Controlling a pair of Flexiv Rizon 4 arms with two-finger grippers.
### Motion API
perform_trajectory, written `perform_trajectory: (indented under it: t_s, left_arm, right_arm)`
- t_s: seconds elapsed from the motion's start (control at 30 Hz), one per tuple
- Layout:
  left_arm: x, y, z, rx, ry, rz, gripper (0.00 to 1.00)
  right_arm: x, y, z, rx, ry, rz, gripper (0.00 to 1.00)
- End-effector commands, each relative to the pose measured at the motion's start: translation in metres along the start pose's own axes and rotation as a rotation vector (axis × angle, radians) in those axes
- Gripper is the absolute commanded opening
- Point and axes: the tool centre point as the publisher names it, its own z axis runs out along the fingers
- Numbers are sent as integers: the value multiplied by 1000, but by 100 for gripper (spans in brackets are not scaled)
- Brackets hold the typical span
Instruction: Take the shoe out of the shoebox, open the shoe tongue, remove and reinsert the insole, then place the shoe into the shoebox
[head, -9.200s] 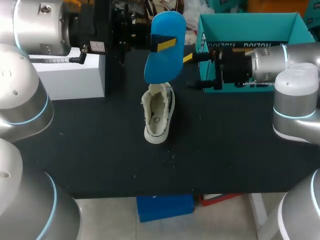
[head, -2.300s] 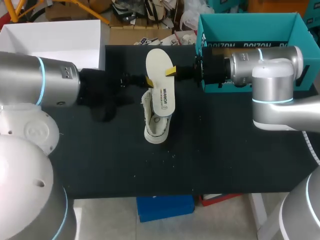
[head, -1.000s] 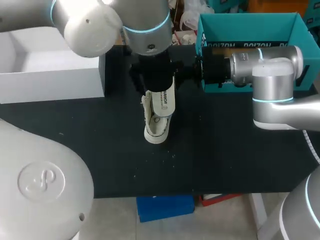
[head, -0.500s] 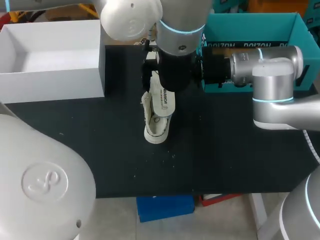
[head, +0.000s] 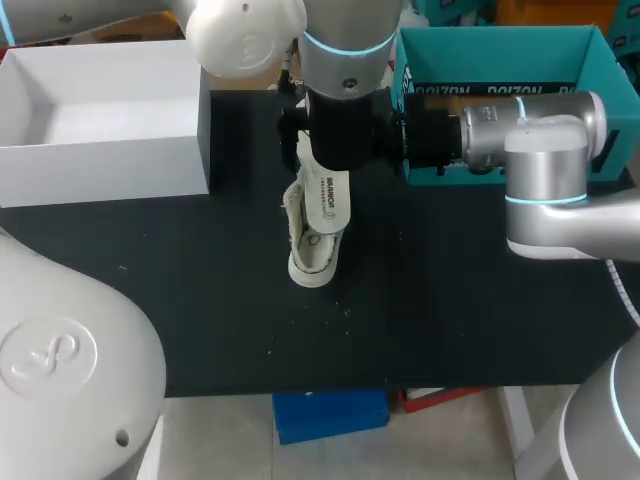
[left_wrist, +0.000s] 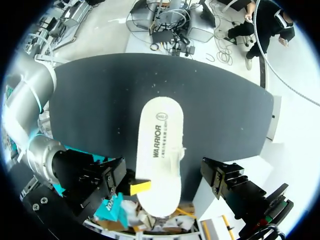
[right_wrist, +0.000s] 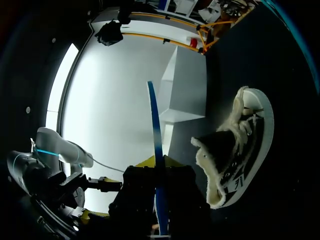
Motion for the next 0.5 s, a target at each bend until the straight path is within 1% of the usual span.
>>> perform_trajectory:
  t_s: [0.03,0.2,0.37,0.5]
  left_arm:
    - [-1,22,0,7,-2,9,100]
    - [-3,51,1,-10,-20,24,100]
    - [-8,75,6,-20,-30,50,100]
    - [-6,91,10,-27,-41,52,100]
  right_arm:
    - [0,0,1,-1,0,1,0]
    - [0,0,1,-1,0,1,0]
    - [0,0,1,-1,0,1,0]
    - [0,0,1,-1,0,1,0]
